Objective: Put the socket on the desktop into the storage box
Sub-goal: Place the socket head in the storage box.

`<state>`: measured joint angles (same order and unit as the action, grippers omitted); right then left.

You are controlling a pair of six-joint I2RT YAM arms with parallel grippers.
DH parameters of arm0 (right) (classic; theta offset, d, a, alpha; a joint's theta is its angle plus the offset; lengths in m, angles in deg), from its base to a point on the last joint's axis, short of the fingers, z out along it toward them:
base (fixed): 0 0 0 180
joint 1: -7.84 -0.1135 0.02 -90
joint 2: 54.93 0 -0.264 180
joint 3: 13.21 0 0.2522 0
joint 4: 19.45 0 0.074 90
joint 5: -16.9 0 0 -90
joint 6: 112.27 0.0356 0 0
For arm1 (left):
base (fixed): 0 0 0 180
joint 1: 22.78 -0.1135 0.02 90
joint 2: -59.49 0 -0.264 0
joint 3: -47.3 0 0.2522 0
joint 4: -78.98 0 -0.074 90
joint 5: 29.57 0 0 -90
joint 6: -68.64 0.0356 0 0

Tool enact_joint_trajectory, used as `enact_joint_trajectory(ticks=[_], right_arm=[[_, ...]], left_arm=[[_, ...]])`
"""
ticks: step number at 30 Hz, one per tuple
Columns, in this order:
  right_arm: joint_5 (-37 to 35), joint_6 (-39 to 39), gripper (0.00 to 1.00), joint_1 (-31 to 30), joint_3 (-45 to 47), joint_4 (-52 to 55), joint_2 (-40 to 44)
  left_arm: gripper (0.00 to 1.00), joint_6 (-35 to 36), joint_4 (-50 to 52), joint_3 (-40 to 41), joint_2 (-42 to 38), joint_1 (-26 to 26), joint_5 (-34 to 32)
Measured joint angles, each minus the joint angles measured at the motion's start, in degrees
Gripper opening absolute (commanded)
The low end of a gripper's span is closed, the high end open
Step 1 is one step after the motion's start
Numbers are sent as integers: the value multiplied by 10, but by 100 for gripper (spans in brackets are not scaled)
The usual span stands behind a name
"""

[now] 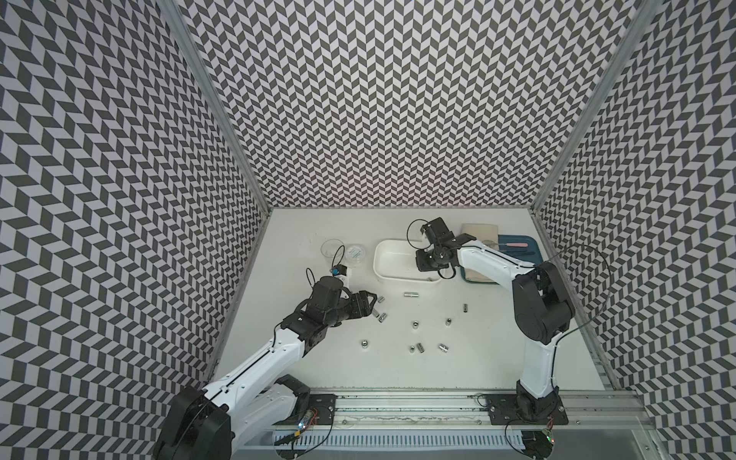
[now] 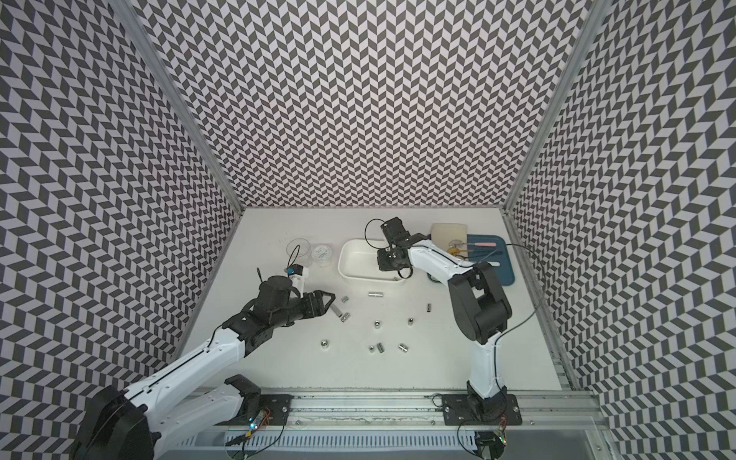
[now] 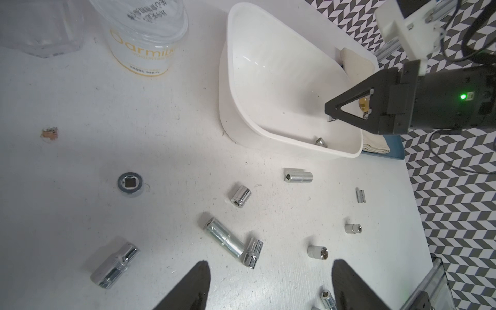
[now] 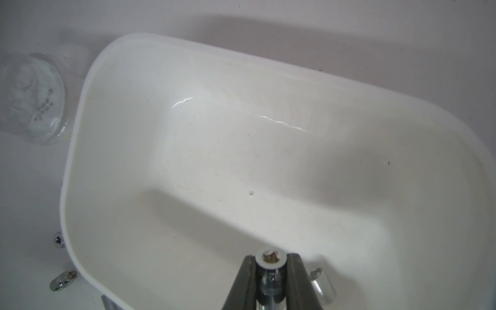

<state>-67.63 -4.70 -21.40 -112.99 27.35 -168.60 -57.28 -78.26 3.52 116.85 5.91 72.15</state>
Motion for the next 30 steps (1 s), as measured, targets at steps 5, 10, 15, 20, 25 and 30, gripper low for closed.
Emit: enact_joint_trajectory(ticks=[5, 10, 15, 20, 25, 30], right_arm=[[3, 0, 18, 0, -23, 0, -34], [4, 0, 19, 0, -27, 3, -47], [3, 0, 25, 0, -27, 4, -49], [3, -2, 29, 0, -27, 5, -49], [3, -2, 30, -1, -27, 10, -49], [-1, -2, 33, -3, -25, 14, -38]], left_arm=[[75, -1, 2, 3, -5, 0, 1], [75, -2, 2, 3, -9, -1, 1], [75, -2, 2, 3, -9, -1, 2], [75, -3, 2, 3, -9, -1, 2], [75, -4, 2, 3, -10, -1, 6], [74, -2, 2, 3, -3, -1, 16]])
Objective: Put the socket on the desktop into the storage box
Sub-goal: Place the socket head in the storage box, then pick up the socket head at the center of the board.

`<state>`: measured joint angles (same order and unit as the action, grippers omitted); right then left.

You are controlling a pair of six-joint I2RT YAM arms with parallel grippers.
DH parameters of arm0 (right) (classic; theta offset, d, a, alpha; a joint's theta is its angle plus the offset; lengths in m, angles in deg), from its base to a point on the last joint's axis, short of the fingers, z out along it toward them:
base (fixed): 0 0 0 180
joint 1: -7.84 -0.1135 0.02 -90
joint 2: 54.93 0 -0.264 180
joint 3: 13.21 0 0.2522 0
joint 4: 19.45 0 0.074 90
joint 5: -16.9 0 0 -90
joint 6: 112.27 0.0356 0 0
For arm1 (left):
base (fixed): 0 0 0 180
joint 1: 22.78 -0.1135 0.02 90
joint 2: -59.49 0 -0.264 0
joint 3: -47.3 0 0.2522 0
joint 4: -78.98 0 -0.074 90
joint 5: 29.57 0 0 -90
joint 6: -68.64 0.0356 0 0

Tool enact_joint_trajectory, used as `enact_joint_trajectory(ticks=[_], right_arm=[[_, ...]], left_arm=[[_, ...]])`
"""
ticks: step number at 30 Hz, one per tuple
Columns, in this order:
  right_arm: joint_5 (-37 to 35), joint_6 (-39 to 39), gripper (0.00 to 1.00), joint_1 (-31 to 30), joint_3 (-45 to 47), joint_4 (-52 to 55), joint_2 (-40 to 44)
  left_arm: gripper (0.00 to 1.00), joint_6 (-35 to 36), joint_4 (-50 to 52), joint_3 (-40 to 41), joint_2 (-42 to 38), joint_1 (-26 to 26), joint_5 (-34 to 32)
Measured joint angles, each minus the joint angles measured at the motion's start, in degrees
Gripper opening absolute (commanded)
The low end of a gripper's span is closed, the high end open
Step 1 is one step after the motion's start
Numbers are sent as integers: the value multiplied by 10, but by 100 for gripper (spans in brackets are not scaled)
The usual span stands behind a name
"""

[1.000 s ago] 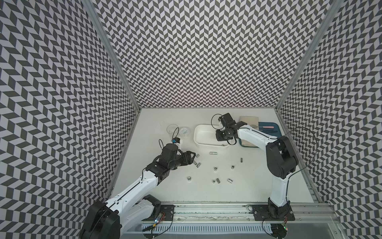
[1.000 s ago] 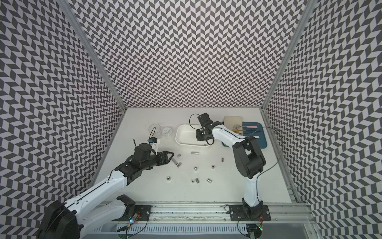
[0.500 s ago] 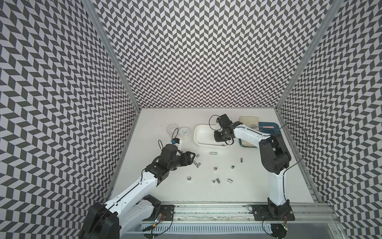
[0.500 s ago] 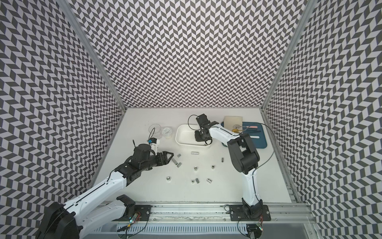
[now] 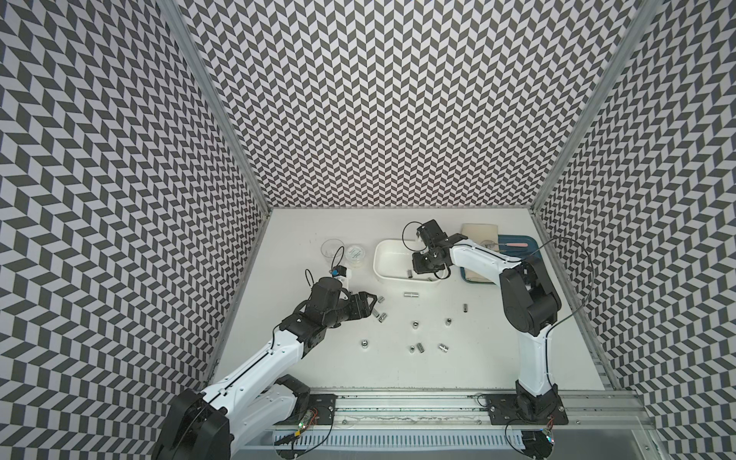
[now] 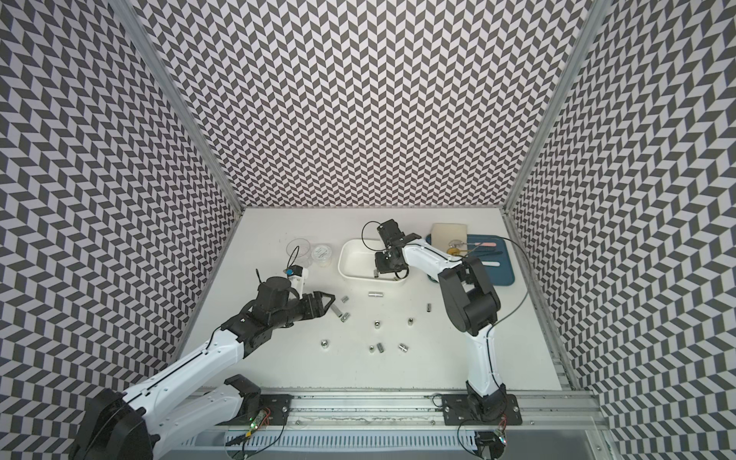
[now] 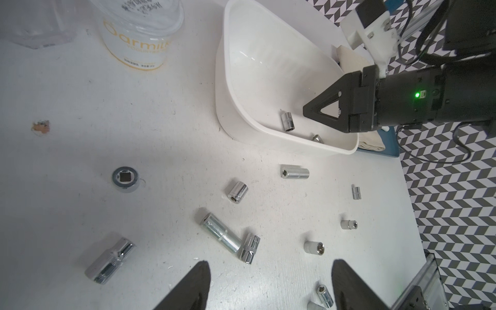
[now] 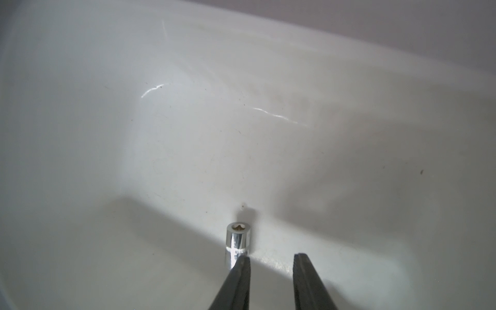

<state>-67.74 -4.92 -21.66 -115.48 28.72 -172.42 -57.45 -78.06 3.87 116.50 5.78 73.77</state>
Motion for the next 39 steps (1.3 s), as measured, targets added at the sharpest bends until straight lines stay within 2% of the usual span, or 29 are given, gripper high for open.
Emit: enact_joint_trajectory(ticks=[8, 18, 25, 32, 39], right_arm=[[-16, -2, 37, 0, 46, -1, 92], [-54, -2, 42, 12, 162, 3, 211], [-58, -1, 44, 66, 257, 5, 285], [-57, 1, 45, 108, 318, 3, 309], [-55, 2, 44, 114, 342, -2, 309]], left_arm=[[74, 8, -2, -2, 34, 6, 29], [74, 26, -11, -49, 100, 76, 45], [73, 34, -24, -78, 151, 120, 46], [72, 38, -32, -95, 187, 151, 46], [72, 44, -35, -102, 203, 172, 45]])
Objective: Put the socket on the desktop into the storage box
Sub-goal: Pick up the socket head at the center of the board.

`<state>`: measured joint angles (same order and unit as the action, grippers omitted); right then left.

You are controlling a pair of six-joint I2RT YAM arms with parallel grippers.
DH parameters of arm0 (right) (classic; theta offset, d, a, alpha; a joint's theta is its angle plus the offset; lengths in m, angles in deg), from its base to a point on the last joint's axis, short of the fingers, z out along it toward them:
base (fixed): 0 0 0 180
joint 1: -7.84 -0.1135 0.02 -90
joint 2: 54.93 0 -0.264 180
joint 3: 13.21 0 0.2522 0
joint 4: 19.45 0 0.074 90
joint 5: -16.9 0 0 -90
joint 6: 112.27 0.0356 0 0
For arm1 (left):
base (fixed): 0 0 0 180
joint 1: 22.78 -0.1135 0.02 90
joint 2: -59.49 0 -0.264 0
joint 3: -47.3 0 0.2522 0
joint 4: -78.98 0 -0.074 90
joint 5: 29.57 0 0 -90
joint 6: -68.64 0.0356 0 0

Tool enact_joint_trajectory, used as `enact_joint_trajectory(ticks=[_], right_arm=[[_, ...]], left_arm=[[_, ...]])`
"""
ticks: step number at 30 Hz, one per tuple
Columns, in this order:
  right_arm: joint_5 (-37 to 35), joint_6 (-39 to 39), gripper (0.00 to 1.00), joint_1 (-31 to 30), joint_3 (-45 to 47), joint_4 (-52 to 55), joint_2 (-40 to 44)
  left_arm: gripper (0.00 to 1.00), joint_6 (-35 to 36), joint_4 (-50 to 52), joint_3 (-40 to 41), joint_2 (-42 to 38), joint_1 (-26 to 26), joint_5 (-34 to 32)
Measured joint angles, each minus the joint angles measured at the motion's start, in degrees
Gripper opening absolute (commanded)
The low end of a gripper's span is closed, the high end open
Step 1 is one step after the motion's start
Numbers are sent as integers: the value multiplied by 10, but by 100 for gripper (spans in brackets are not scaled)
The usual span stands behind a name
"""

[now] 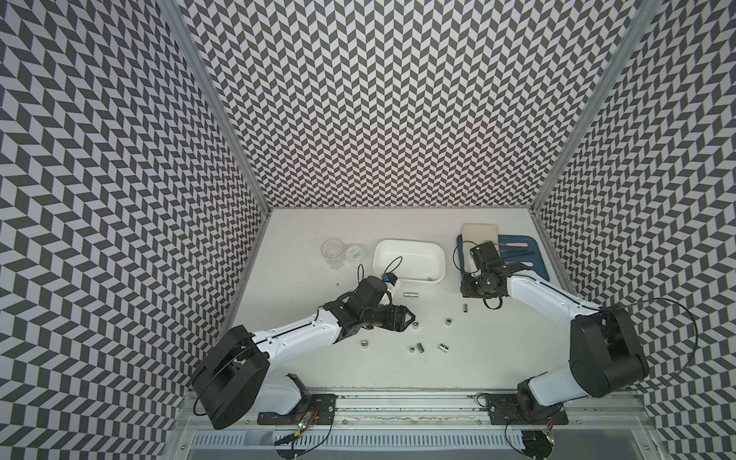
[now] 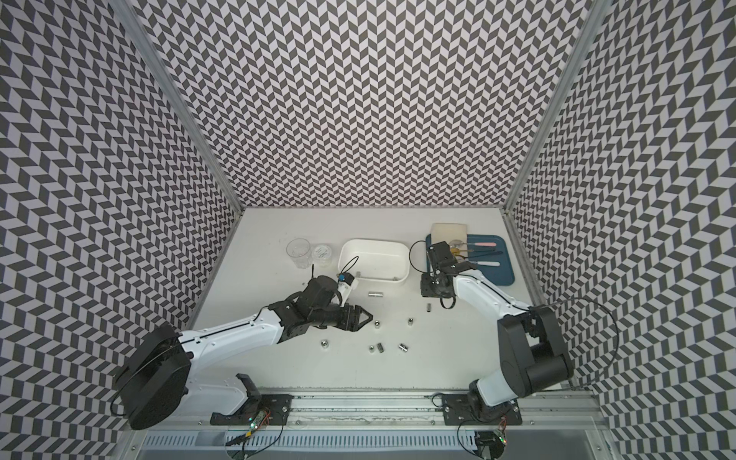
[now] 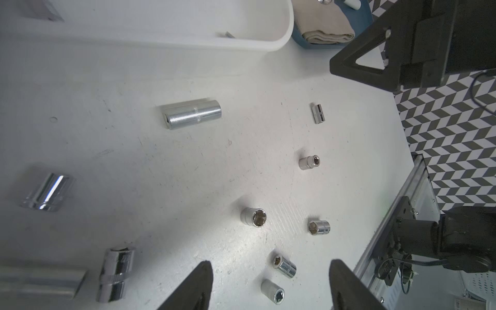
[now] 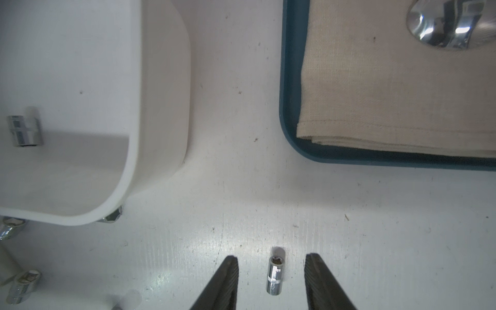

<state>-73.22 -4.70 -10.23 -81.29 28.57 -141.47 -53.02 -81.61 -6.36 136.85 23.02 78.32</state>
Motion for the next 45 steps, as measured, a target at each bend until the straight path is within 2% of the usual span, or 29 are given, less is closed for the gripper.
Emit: enact_joint_trajectory(ticks=[32, 45], right_arm=[[25, 11, 35, -10, 66, -33, -21], [28, 14, 26, -17, 71, -47, -35]], left_arm=[[72, 3, 0, -5, 0, 3, -17], [72, 2, 0, -4, 0, 3, -18]])
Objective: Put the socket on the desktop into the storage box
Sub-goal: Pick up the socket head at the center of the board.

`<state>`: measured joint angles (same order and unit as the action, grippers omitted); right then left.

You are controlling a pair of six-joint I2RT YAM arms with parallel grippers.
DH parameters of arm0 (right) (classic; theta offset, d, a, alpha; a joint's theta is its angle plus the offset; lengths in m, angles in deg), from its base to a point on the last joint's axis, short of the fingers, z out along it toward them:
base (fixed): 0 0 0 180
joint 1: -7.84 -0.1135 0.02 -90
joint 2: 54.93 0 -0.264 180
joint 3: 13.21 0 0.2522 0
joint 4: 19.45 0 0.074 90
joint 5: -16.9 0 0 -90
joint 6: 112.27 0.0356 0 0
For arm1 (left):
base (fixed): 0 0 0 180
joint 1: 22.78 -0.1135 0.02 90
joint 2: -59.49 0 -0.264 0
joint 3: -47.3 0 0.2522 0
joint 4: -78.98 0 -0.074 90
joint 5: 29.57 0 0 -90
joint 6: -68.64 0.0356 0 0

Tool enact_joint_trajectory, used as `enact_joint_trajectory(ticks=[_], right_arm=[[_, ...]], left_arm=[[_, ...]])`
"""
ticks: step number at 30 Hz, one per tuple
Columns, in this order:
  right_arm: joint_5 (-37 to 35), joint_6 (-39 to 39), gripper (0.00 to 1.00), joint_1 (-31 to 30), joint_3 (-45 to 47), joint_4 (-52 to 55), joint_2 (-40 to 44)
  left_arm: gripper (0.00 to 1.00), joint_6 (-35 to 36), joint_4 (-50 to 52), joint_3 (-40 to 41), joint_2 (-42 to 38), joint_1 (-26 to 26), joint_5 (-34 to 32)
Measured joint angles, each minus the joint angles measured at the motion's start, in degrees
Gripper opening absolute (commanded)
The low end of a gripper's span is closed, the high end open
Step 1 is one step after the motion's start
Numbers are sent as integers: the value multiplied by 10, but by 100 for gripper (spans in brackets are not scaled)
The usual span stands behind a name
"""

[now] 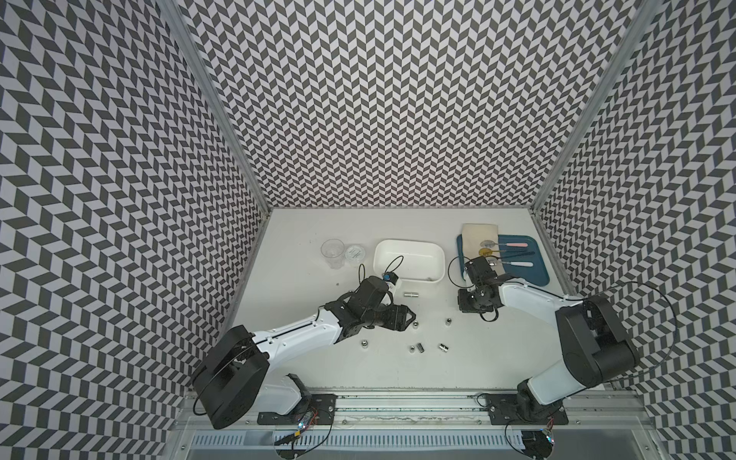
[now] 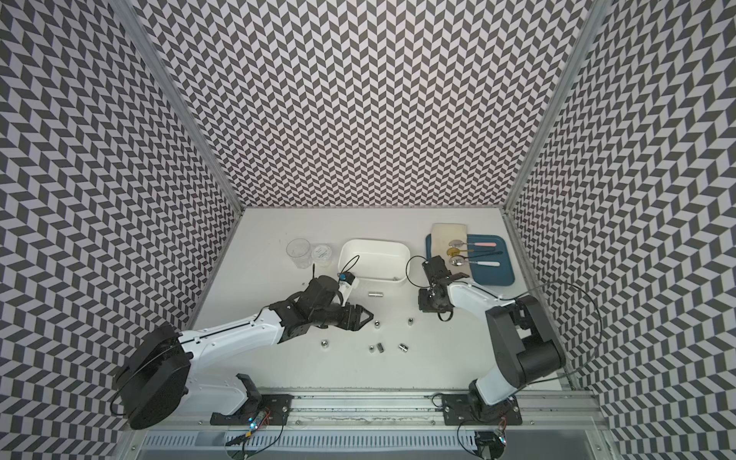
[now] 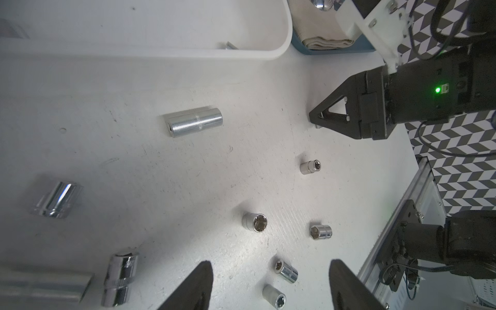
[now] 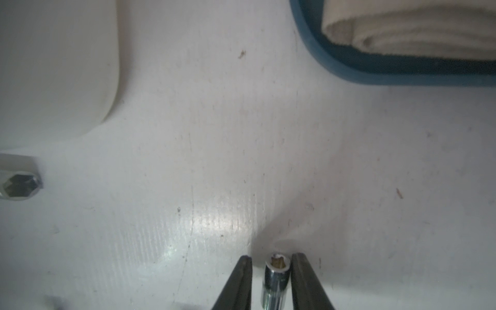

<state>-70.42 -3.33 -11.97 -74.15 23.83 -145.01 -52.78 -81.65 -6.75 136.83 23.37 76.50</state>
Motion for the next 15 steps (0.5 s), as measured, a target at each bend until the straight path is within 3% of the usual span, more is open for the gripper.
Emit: enact_joint_trajectory(ticks=[5, 15], right_arm=[[2, 1, 20, 0, 0, 0, 0], [2, 1, 18, 0, 0, 0, 1]], left_arm=[[72, 0, 0, 0, 0, 0, -3], [72, 0, 0, 0, -3, 0, -15]])
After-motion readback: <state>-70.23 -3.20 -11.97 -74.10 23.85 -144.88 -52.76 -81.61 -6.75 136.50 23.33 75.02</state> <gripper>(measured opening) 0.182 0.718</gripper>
